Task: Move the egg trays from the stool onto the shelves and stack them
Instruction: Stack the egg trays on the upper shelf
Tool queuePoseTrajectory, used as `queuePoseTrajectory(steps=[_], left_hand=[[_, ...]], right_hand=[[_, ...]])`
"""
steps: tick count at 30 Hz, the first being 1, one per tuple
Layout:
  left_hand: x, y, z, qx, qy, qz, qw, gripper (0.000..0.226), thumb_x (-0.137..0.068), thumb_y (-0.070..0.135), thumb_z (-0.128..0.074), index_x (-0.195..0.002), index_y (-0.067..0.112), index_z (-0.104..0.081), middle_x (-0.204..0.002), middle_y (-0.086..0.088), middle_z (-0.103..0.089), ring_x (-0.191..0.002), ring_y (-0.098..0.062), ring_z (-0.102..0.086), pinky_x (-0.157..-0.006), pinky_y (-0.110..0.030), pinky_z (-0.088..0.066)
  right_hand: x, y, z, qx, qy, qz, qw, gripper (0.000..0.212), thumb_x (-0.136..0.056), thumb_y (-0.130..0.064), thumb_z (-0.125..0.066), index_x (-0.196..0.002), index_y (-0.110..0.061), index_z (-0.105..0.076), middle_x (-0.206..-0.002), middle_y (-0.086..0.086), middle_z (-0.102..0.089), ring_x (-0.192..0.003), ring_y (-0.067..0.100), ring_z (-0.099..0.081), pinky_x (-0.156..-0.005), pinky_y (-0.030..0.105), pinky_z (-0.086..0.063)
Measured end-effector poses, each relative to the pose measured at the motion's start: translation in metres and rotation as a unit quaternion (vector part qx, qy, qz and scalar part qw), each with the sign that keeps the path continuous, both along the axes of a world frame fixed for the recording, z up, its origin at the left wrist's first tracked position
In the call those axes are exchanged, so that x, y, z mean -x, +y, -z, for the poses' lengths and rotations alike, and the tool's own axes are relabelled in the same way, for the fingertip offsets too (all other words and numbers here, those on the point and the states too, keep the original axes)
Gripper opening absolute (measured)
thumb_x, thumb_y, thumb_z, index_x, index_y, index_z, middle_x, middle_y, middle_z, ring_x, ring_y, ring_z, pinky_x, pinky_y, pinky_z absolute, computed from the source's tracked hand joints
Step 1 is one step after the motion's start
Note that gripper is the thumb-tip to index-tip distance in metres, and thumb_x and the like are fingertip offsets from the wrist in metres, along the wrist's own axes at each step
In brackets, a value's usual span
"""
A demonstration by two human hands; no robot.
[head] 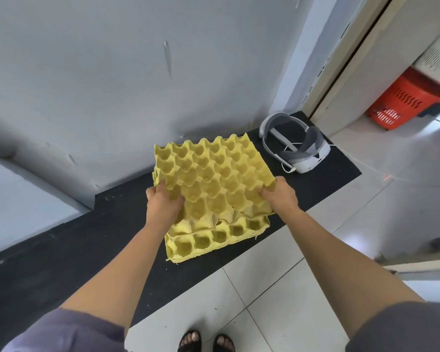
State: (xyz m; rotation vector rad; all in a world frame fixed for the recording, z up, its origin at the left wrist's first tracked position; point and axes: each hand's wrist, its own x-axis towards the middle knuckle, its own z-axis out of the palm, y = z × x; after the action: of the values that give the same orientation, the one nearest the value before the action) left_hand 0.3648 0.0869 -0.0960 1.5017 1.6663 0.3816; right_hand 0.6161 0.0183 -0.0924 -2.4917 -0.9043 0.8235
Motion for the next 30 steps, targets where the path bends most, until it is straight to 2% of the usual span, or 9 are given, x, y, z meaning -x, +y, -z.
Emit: queuePoseTrajectory(steps=[4,8,12,14,19,23,30], left_hand=[[0.006,-0.003,-0.051,-0.008,-0.005,-0.001,1.000,0.070,-0.089,0.028,-0.061,-0.147,0.013,-0.024,-0.143,-0.016,-0.023,-0.119,-0.036,-0.046,-0.096,-0.036,-0.038],[0.012,-0.001,-0.111,-0.022,-0.011,0.021,0.999,0.062,-0.085,0.034,-0.065,-0.139,0.014,-0.040,-0.139,-0.016,-0.027,-0.123,-0.036,-0.042,-0.103,-0.039,-0.038],[0.016,0.006,-0.182,-0.063,-0.028,0.037,0.997,0.058,-0.082,0.035,-0.068,-0.132,0.016,-0.047,-0.134,-0.015,-0.028,-0.111,-0.041,-0.053,-0.095,-0.047,-0.047],[0.016,0.010,-0.215,-0.092,-0.030,0.041,0.994,0.058,-0.081,0.036,-0.068,-0.132,0.018,-0.047,-0.134,-0.015,-0.030,-0.117,-0.038,-0.048,-0.096,-0.046,-0.047],[0.014,0.009,-0.292,-0.168,-0.018,0.040,0.985,0.056,-0.083,0.037,-0.066,-0.133,0.019,-0.048,-0.136,-0.016,-0.033,-0.128,-0.034,-0.037,-0.105,-0.040,-0.035],[0.015,0.003,-0.332,-0.215,-0.025,0.043,0.975,0.054,-0.083,0.037,-0.065,-0.132,0.020,-0.050,-0.135,-0.016,-0.035,-0.130,-0.033,-0.034,-0.107,-0.039,-0.032],[0.024,-0.015,-0.367,-0.273,-0.018,0.044,0.961,0.048,-0.083,0.037,-0.064,-0.127,0.021,-0.054,-0.136,-0.015,-0.036,-0.129,-0.033,-0.033,-0.105,-0.038,-0.032]], right_hand=[[0.008,-0.003,-0.050,-0.018,-0.033,-0.011,0.999,0.045,-0.088,-0.035,-0.062,-0.122,-0.010,-0.046,-0.107,0.008,-0.058,-0.098,0.028,-0.058,-0.073,0.034,-0.043],[0.014,-0.005,-0.111,-0.045,-0.048,-0.008,0.998,0.041,-0.087,-0.031,-0.060,-0.119,-0.010,-0.047,-0.100,0.005,-0.056,-0.088,0.023,-0.051,-0.073,0.033,-0.041],[0.016,-0.005,-0.181,-0.081,-0.068,-0.010,0.994,0.042,-0.088,-0.031,-0.060,-0.120,-0.007,-0.048,-0.110,0.011,-0.060,-0.100,0.030,-0.056,-0.074,0.034,-0.040],[0.014,-0.003,-0.214,-0.103,-0.078,-0.004,0.992,0.042,-0.087,-0.031,-0.060,-0.120,-0.007,-0.049,-0.111,0.012,-0.059,-0.106,0.032,-0.056,-0.076,0.034,-0.040],[0.011,-0.006,-0.285,-0.167,-0.087,-0.006,0.982,0.035,-0.082,-0.034,-0.062,-0.104,-0.009,-0.053,-0.097,0.009,-0.062,-0.090,0.030,-0.060,-0.072,0.038,-0.050],[0.007,-0.012,-0.326,-0.194,-0.101,-0.010,0.976,0.033,-0.081,-0.031,-0.065,-0.100,-0.007,-0.053,-0.089,0.008,-0.059,-0.087,0.030,-0.059,-0.069,0.035,-0.047],[0.000,-0.021,-0.356,-0.192,-0.099,-0.080,0.973,0.044,-0.078,-0.030,-0.069,-0.115,-0.015,-0.049,-0.106,0.007,-0.060,-0.099,0.028,-0.058,-0.072,0.032,-0.042]])
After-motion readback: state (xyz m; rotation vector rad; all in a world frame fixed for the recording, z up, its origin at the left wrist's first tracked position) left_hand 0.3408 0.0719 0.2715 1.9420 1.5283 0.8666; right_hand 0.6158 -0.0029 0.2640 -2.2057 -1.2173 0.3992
